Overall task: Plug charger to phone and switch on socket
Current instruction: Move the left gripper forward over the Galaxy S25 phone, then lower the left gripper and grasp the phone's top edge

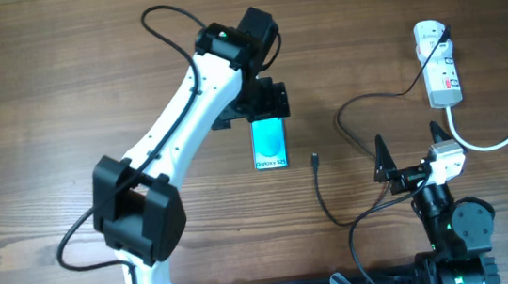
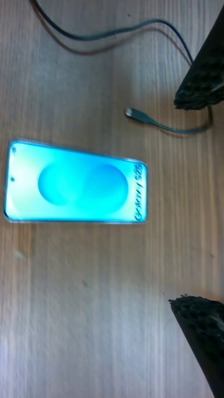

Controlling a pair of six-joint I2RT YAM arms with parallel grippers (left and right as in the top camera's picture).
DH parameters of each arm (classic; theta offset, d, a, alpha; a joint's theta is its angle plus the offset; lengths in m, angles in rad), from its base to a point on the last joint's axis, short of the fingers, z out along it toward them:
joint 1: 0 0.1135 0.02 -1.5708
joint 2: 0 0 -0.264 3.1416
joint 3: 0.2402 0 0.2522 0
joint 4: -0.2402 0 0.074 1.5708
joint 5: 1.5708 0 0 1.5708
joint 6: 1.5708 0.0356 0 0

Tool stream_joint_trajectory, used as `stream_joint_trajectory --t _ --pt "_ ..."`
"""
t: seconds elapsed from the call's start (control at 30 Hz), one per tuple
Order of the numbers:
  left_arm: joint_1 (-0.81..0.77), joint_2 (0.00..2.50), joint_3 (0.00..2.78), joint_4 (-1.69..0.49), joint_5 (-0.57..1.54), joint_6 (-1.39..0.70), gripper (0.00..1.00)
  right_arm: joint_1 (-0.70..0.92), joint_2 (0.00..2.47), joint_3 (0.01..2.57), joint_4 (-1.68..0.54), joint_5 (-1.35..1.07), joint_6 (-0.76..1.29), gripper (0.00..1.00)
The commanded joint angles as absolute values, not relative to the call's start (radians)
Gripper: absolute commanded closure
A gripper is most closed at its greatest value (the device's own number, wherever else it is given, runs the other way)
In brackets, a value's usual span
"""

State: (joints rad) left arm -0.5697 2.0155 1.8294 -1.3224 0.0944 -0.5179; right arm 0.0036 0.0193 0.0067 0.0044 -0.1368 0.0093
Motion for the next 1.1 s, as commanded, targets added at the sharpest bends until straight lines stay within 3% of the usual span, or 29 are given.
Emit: stream_joint_trajectory --t 0.0,0.63,1.07 --pt "-0.588 2.067 1.847 -1.259 0.104 -0.537 0.00 0.003 0.014 0.006 0.007 -0.127 0.001 0.00" --pt "-0.625 2.298 1.825 -1.150 0.054 -0.562 0.00 0.003 0.014 0.006 0.007 -0.128 0.000 0.00" --pt "-0.626 2.307 1.776 -1.115 0.028 -0.555 0.00 0.003 0.014 0.006 0.007 -0.127 0.000 0.00"
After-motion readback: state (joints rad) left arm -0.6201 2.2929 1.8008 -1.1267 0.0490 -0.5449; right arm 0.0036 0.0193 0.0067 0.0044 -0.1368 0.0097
